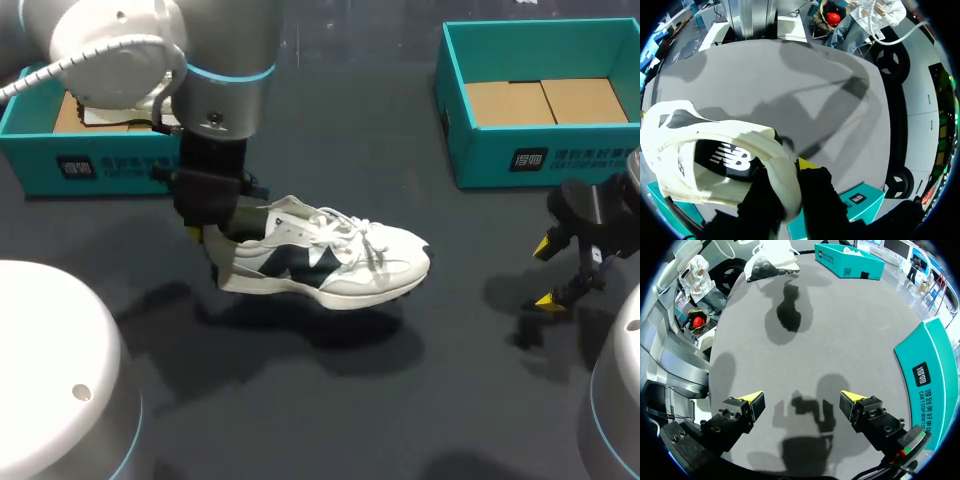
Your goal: Take the shoe out of the shoebox, open the shoe tongue, remove and reinsert the insole, then place the shoe into the shoebox
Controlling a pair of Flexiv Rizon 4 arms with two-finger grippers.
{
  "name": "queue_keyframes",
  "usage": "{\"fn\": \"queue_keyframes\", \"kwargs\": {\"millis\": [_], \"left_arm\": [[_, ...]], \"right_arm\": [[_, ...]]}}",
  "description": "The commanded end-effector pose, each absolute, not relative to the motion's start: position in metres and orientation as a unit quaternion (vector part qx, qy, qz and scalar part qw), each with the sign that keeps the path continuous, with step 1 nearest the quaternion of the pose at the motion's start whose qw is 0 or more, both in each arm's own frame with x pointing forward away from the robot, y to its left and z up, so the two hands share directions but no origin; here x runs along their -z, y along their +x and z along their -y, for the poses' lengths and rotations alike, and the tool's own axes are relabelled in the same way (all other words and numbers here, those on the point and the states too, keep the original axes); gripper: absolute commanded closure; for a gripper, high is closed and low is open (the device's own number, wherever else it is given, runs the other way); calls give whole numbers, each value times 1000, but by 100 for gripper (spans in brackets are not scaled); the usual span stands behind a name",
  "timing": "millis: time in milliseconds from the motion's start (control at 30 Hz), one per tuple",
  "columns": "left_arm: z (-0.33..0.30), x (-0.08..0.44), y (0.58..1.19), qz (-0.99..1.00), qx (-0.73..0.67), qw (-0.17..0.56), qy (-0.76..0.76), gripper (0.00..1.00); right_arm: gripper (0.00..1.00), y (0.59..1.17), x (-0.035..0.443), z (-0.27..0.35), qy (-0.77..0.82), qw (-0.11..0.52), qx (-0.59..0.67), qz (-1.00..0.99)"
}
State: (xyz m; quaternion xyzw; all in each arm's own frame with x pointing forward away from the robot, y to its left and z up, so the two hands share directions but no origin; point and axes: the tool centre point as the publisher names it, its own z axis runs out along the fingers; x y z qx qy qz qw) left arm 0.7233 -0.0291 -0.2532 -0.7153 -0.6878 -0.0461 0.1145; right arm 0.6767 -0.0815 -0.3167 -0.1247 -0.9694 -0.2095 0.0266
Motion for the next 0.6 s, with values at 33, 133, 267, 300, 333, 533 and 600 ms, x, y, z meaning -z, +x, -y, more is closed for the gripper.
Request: {"fn": "queue_keyframes", "kwargs": {"millis": [33, 133, 267, 300, 333, 533, 600], "left_arm": [[61, 269, 726, 687, 65, 138, -711, 100], [68, 278, 726, 688, 71, 137, -709, 100], [78, 289, 727, 686, 78, 132, -712, 100], [80, 291, 727, 685, 78, 133, -712, 100], [82, 293, 727, 684, 79, 134, -713, 100], [92, 304, 724, 678, 87, 133, -718, 100], [94, 308, 724, 677, 91, 134, -718, 100]], "right_arm": [[0, 675, 316, 82, -125, 25, 209, 970], [0, 675, 316, 82, -125, 25, 209, 970], [0, 675, 316, 82, -125, 25, 209, 970], [0, 675, 316, 82, -125, 25, 209, 970], [0, 675, 316, 82, -125, 25, 209, 970], [0, 675, 316, 82, -125, 25, 209, 970], [0, 675, 316, 82, -125, 25, 209, 970]]}}
